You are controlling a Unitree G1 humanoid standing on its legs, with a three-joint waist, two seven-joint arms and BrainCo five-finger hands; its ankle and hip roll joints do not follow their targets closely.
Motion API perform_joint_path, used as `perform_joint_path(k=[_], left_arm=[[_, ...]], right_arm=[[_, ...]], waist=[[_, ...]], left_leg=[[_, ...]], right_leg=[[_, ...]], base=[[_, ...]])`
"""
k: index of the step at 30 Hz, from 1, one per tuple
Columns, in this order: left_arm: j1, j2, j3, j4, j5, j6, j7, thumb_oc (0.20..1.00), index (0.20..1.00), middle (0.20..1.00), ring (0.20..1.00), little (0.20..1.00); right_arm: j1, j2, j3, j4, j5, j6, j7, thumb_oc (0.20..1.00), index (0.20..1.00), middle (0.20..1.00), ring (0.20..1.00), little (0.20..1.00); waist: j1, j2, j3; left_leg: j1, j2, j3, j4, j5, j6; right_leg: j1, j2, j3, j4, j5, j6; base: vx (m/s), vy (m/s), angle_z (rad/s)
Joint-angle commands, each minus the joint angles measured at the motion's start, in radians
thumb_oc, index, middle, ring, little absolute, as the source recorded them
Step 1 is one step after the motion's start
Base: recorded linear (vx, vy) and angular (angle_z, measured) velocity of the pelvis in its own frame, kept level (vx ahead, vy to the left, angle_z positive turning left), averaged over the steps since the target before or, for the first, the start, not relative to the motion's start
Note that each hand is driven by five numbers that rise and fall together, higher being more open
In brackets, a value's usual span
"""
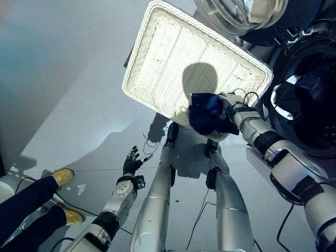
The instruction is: Put the clothes into the washing machine.
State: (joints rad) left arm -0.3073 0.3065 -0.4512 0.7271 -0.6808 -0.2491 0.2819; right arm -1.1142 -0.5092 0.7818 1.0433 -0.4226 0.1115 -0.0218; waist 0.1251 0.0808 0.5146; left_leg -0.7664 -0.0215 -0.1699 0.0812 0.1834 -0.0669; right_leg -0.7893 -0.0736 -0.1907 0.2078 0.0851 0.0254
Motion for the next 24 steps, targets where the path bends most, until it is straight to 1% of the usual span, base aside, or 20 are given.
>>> perform_joint_path(k=[1,2,4,5,8,11,14,19,21,22,24], left_arm=[[-0.025,0.007,0.007,0.017,0.038,0.003,0.019,1.0,1.0,1.0,1.0,1.0],[-0.025,0.006,0.008,0.018,0.039,0.003,0.02,1.0,1.0,1.0,1.0,1.0],[-0.026,0.004,0.014,0.022,0.029,0.002,0.02,1.0,1.0,1.0,1.0,1.0],[-0.025,0.0,0.02,0.022,0.028,0.005,0.023,1.0,1.0,1.0,1.0,1.0],[-0.024,-0.004,0.025,0.025,0.026,0.003,0.024,1.0,1.0,1.0,1.0,1.0],[-0.019,-0.01,0.032,0.022,0.019,0.005,0.025,1.0,1.0,1.0,1.0,1.0],[-0.018,-0.014,0.037,0.024,0.022,0.002,0.023,1.0,1.0,1.0,1.0,1.0],[-0.015,-0.021,0.037,0.026,0.028,-0.002,0.029,1.0,1.0,1.0,1.0,1.0],[-0.015,-0.023,0.036,0.028,0.032,-0.003,0.031,1.0,1.0,1.0,1.0,1.0],[-0.012,-0.024,0.036,0.031,0.033,-0.005,0.03,1.0,1.0,1.0,1.0,1.0],[-0.011,-0.026,0.036,0.034,0.034,-0.007,0.029,1.0,1.0,1.0,1.0,1.0]], right_arm=[[0.109,0.023,0.003,0.02,0.11,-0.031,0.076,0.2,0.2,0.2,0.2,0.2],[0.111,0.023,0.0,0.02,0.116,-0.032,0.076,0.2,0.2,0.2,0.2,0.2],[0.122,0.025,-0.032,0.016,0.179,-0.049,0.065,0.2,0.2,0.2,0.2,0.2],[0.129,0.028,-0.055,0.008,0.215,-0.047,0.053,0.2,0.2,0.2,0.2,0.2],[0.134,0.033,-0.077,0.003,0.249,-0.055,0.035,0.2,0.2,0.2,0.2,0.2],[0.149,0.038,-0.123,-0.021,0.33,-0.056,0.01,0.2,0.2,0.2,0.2,0.2],[0.156,0.043,-0.144,-0.035,0.364,-0.058,0.001,0.2,0.2,0.2,0.2,0.2],[0.168,0.037,-0.17,-0.067,0.416,-0.044,0.007,0.2,0.2,0.2,0.2,0.2],[0.171,0.033,-0.186,-0.072,0.46,-0.038,0.005,0.2,0.2,0.2,0.2,0.2],[0.174,0.031,-0.203,-0.067,0.526,-0.039,0.007,0.2,0.2,0.2,0.2,0.2],[0.175,0.031,-0.213,-0.063,0.553,-0.04,0.011,0.2,0.2,0.2,0.2,0.2]], waist=[[0.042,0.02,0.005],[0.042,0.02,0.005],[0.038,0.019,0.005],[0.035,0.019,0.005],[0.032,0.019,0.005],[0.024,0.021,0.005],[0.02,0.022,0.005],[0.009,0.027,0.005],[0.004,0.032,0.005],[0.002,0.036,0.005],[0.0,0.038,0.005]], left_leg=[[0.025,-0.074,0.065,-0.021,-0.024,0.035],[0.025,-0.073,0.065,-0.021,-0.024,0.034],[0.021,-0.071,0.065,-0.014,-0.024,0.033],[0.022,-0.07,0.065,-0.011,-0.026,0.032],[0.022,-0.067,0.066,-0.007,-0.027,0.03],[0.026,-0.063,0.07,-0.003,-0.03,0.028],[0.029,-0.061,0.073,-0.003,-0.03,0.026],[0.03,-0.057,0.081,0.003,-0.031,0.023],[0.032,-0.056,0.086,0.006,-0.033,0.024],[0.033,-0.055,0.089,0.009,-0.035,0.024],[0.033,-0.054,0.09,0.012,-0.036,0.024]], right_leg=[[0.01,0.022,-0.015,0.028,-0.009,0.071],[0.01,0.022,-0.015,0.028,-0.009,0.071],[0.006,0.025,-0.013,0.033,-0.01,0.069],[0.005,0.027,-0.01,0.037,-0.013,0.067],[0.002,0.03,-0.01,0.042,-0.015,0.064],[0.002,0.035,-0.006,0.048,-0.02,0.058],[0.002,0.039,-0.004,0.051,-0.023,0.057],[-0.001,0.044,0.006,0.059,-0.027,0.051],[-0.005,0.048,0.009,0.063,-0.03,0.048],[-0.006,0.049,0.012,0.068,-0.033,0.046],[-0.006,0.049,0.014,0.071,-0.035,0.045]], base=[[0.0,0.0,0.0],[0.01,-0.032,0.02],[0.02,-0.045,0.03],[0.02,-0.042,0.03],[0.02,-0.03,0.03],[0.02,-0.036,0.0],[0.0,0.0,0.0],[0.0,-0.017,-0.04],[0.01,-0.012,-0.05],[0.01,0.0,-0.05],[0.01,0.004,-0.09]])
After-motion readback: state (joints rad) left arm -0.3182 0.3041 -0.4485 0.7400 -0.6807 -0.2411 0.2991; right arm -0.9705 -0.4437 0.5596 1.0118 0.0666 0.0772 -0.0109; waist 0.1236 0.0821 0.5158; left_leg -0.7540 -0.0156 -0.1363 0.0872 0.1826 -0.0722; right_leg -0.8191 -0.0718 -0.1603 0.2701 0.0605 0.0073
